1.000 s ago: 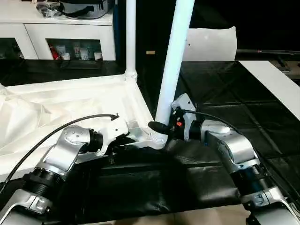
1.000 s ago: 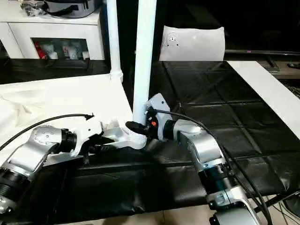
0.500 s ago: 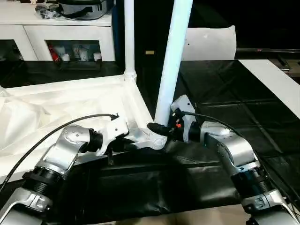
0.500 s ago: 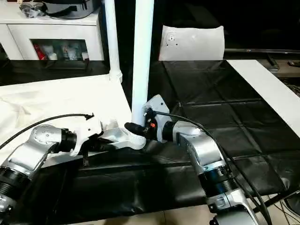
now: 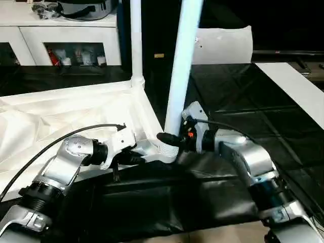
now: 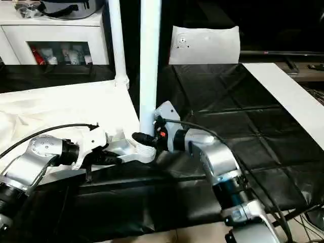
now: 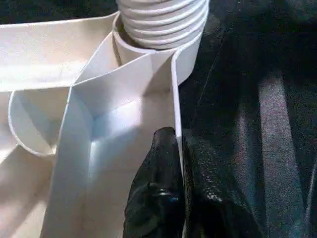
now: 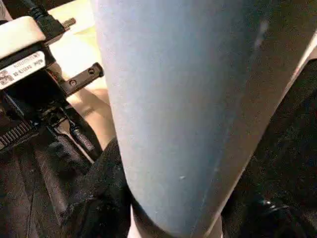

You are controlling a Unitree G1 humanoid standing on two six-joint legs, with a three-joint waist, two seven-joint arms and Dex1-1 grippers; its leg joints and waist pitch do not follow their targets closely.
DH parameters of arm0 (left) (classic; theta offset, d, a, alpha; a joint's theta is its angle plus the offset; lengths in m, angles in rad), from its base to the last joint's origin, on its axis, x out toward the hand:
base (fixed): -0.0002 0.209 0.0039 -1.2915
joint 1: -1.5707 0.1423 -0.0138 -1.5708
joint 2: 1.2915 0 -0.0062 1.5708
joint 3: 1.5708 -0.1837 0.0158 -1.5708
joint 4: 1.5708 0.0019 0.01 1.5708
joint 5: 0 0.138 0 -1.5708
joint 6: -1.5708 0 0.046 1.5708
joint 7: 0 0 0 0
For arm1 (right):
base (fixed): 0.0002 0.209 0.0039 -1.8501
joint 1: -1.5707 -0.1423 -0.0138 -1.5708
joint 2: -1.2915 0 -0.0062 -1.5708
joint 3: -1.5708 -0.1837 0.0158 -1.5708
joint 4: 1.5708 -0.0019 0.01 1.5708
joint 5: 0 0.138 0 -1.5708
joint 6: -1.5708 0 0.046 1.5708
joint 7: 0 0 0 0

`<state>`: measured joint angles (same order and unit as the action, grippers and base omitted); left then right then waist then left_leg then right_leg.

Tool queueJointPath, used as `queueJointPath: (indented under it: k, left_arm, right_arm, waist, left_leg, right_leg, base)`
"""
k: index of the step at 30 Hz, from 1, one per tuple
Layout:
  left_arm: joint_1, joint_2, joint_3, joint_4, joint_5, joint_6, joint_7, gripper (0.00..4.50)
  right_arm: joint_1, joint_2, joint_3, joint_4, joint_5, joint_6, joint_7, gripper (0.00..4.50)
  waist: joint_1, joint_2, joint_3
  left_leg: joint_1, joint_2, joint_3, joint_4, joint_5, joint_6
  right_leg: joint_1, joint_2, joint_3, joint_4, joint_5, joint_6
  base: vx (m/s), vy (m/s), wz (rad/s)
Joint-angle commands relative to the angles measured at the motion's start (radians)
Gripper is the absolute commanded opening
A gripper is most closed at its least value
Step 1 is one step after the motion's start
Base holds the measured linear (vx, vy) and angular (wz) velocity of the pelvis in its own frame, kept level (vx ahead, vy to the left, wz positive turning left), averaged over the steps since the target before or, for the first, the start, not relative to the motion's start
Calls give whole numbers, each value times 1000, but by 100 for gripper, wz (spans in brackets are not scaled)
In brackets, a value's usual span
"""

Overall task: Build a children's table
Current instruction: Insert table leg to table base

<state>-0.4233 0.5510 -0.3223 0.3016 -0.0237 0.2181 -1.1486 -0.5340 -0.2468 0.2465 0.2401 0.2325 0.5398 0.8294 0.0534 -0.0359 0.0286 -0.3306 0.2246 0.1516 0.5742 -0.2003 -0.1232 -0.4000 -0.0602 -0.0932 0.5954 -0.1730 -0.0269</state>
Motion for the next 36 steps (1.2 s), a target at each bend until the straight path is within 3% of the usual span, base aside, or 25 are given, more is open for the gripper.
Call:
queueJointPath:
  k: [1,7,20,25,26,27,28,29,30,33,36]
  left_arm:
    - [16,3,-58,-11,16,-18,-62,0]
    - [11,11,-64,-38,3,-34,-94,0]
    - [-8,42,-71,-52,-1,-70,-151,0]
    - [-32,18,-38,12,14,-103,-81,0]
    - [-31,15,-32,14,10,-103,-75,0]
    - [-26,8,-19,13,-6,-92,-70,0]
    - [-19,0,-5,9,-25,-79,-67,0]
    - [-18,-2,-1,8,-30,-75,-66,0]
    - [-8,-13,17,5,-57,-54,-62,0]
    - [0,-18,25,2,-68,-43,-58,0]
    - [7,-22,29,7,-72,-41,-53,0]
  right_arm:
    - [28,-10,60,55,-36,56,9,189]
    - [22,-16,60,97,-40,79,10,189]
    - [42,-18,40,84,-15,102,26,189]
    - [89,-16,10,42,5,90,16,189]
    - [95,-15,8,39,5,86,13,189]
    - [109,-11,-6,35,11,79,1,189]
    - [124,-5,-23,34,19,65,-12,189]
    - [128,-3,-28,34,21,61,-14,189]
    - [156,24,-73,41,49,37,-36,189]
    - [182,42,-98,55,59,-2,-50,189]
    - [221,62,-129,75,70,-51,-70,189]
  waist:
    - [1,14,-44]
    - [3,11,-46]
    - [8,17,-46]
    - [14,21,-45]
    - [16,36,-45]
    - [17,28,-43]
    - [22,27,-45]
    - [22,27,-45]
    - [25,37,-45]
    - [27,31,-47]
    - [26,35,-45]
  left_leg:
    - [-9,5,12,-68,-177,2]
    - [-8,4,13,-68,-174,-3]
    - [-2,6,12,-71,-210,-17]
    - [0,5,13,-71,-216,-20]
    - [1,4,11,-70,-221,-23]
    - [1,5,13,-71,-232,-21]
    - [3,5,13,-71,-234,-22]
    - [3,5,13,-71,-234,-22]
    - [2,5,14,-71,-236,-24]
    - [1,4,12,-71,-226,-20]
    - [-3,3,14,-71,-217,-9]
  right_leg:
    - [53,-66,56,-66,-253,-142]
    - [57,-67,57,-65,-251,-145]
    - [55,-67,56,-69,-267,-141]
    - [54,-66,56,-69,-252,-146]
    - [54,-66,56,-68,-253,-147]
    - [53,-66,55,-74,-273,-141]
    - [54,-67,56,-74,-286,-137]
    - [54,-67,56,-74,-286,-137]
    - [53,-68,56,-76,-283,-137]
    - [56,-65,54,-70,-263,-145]
    - [56,-68,56,-74,-268,-146]
  base:
    - [0,0,0]
    - [0,0,0]
    - [0,0,0]
    - [0,0,0]
    - [0,0,0]
    - [0,0,0]
    - [0,0,0]
    - [0,0,0]
    - [0,0,0]
    - [0,0,0]
    - [0,0,0]
